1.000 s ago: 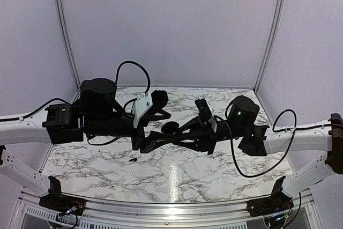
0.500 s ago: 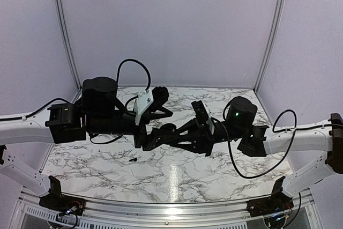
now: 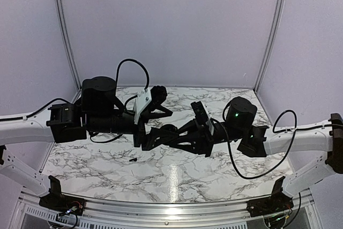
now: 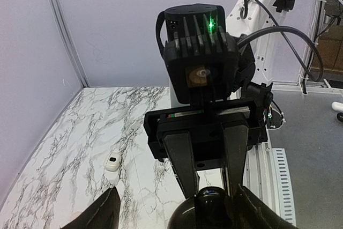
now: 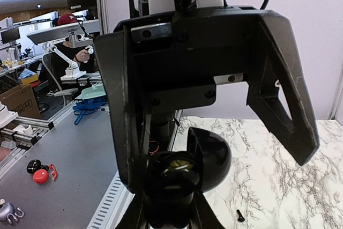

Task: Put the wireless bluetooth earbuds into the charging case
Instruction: Adjust the right earbud in the right side groove of the charging case.

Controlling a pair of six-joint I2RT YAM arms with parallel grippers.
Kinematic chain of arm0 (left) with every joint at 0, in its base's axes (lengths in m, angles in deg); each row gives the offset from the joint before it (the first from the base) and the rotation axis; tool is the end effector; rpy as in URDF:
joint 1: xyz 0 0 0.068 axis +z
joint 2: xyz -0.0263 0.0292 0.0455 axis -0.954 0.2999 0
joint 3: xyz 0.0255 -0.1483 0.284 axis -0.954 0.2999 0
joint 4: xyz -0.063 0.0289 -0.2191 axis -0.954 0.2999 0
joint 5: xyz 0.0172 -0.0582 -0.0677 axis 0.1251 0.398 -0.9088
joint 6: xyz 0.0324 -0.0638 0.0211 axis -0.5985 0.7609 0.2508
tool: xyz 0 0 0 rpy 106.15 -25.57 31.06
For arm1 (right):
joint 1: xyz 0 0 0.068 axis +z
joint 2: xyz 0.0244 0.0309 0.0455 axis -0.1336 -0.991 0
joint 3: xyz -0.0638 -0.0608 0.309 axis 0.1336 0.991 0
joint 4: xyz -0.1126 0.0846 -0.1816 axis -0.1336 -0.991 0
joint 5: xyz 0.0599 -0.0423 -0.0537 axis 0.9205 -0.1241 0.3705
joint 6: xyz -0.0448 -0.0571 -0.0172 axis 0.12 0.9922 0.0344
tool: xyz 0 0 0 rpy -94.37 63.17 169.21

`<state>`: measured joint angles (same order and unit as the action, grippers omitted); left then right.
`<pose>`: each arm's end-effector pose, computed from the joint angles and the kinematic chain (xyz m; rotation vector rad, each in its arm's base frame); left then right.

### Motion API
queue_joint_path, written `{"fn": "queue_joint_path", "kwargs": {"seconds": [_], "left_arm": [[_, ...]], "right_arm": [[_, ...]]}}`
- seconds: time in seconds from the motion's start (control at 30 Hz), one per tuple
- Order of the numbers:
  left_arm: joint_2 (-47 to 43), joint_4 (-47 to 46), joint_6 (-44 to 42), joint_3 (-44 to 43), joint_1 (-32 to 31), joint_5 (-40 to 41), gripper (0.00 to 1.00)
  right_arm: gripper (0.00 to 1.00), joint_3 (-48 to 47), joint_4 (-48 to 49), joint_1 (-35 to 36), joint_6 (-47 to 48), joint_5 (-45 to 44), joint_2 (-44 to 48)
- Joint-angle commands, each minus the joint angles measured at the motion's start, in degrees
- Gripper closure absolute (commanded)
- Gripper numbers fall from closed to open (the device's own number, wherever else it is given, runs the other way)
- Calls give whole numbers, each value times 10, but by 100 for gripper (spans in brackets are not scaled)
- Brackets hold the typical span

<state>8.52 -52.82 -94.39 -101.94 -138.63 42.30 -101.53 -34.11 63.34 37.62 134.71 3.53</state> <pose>0.1035 -0.2623 0.4145 1.2325 1.3222 -0.8637 0.1146 0.2487 0.3525 -1.3296 1.1031 1.4099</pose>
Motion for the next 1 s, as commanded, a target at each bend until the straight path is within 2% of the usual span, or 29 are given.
{"fn": "queue_joint_path", "kwargs": {"seconds": [0.0, 0.17, 0.37, 0.6, 0.97], "left_arm": [[-21, -13, -16, 22, 8, -24, 25], [-43, -8, -38, 27, 8, -45, 21], [-73, 32, -96, 25, 6, -21, 20], [-76, 127, -163, -8, -13, -17, 32], [-42, 162, -199, -29, -46, 21, 33]], "right_arm": [[100, -24, 10, 9, -5, 3, 9], [100, -28, 3, 4, -15, 2, -4], [100, -42, -51, 2, -6, -2, -16], [100, -55, -121, -4, 3, -15, -22], [100, -67, -148, -3, 12, -7, -33]]}}
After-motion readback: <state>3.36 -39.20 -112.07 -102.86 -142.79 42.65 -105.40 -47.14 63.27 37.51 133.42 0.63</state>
